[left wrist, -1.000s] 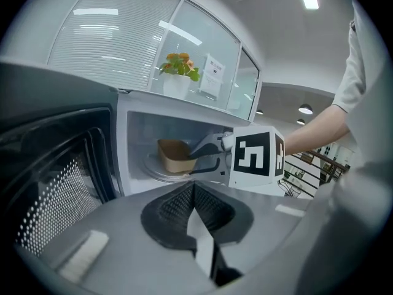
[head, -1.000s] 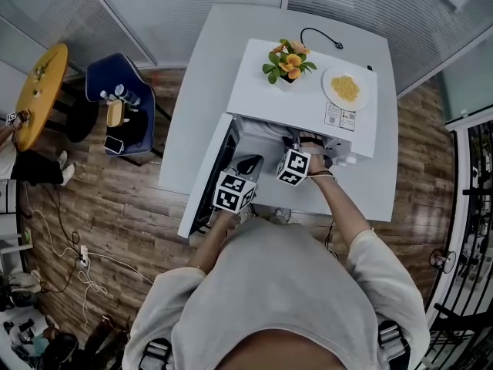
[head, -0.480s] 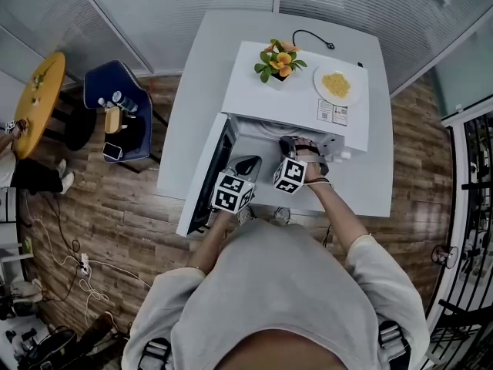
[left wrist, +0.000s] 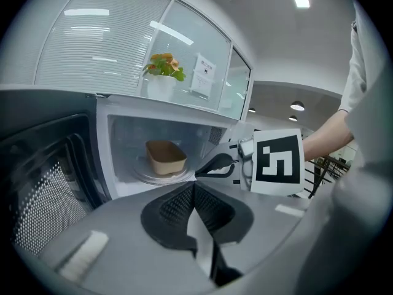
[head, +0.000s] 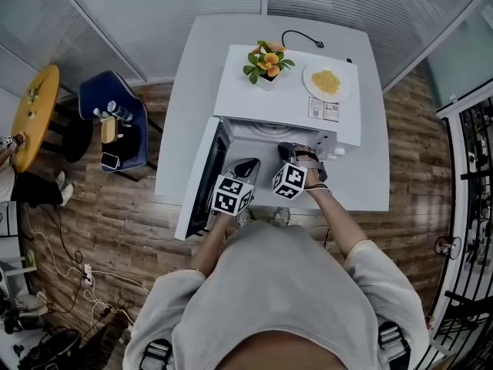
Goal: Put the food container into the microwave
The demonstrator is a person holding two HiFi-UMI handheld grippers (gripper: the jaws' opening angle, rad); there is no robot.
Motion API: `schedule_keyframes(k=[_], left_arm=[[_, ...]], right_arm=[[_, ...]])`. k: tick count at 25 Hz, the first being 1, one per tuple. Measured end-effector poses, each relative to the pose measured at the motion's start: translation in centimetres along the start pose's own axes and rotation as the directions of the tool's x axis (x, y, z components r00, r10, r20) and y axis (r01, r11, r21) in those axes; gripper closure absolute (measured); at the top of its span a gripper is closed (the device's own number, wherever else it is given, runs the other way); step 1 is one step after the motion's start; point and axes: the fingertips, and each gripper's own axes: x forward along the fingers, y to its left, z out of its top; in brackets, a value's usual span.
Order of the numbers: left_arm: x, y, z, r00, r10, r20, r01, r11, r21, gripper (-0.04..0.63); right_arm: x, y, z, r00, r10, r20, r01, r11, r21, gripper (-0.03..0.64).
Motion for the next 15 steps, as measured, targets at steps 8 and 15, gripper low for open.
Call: schedule_keyframes(k=[8,15], left_arm=[[0.8,-0.9,0.2,1.000,-0.029,-0.007,0.029,0.999,0.020,0.584],[1.2,-1.0,0.3,0.999,-0.037,-0.010,0.037,0.999,0.029,0.584]], right_arm=[[-1.9,-0.1,-0.7,1.000,0.007,0.019,-0.010,0.979,0.206,0.603],[-4.3,-1.2,-0.7,0.995,-0.011,0.099,-0.039,0.875,0.482,0.603]])
